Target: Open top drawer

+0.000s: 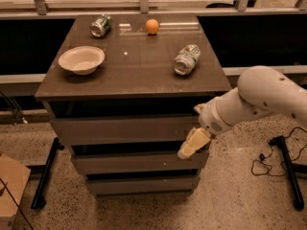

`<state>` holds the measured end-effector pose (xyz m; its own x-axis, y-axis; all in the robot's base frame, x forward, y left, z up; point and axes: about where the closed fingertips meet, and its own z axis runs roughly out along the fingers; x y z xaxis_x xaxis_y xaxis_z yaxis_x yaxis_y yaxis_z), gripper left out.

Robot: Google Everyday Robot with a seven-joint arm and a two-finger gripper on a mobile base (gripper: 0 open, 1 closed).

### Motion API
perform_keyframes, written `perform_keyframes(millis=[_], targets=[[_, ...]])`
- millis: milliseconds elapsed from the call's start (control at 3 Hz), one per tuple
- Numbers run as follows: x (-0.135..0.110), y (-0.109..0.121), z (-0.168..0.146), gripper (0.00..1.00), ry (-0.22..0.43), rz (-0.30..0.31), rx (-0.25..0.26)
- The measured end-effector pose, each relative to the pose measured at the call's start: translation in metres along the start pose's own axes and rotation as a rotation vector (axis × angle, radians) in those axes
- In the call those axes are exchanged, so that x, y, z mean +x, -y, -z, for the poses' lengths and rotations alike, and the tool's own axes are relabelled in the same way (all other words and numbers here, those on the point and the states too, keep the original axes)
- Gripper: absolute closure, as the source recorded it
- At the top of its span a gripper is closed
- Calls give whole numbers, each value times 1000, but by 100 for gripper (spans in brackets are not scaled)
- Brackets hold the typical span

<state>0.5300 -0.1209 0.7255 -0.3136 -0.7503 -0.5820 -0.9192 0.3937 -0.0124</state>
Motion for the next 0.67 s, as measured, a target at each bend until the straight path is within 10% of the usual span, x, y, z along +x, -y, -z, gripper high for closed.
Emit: perform_keyframes(millis=[667], targets=[[8,46,-49,0,-13,-11,-60]])
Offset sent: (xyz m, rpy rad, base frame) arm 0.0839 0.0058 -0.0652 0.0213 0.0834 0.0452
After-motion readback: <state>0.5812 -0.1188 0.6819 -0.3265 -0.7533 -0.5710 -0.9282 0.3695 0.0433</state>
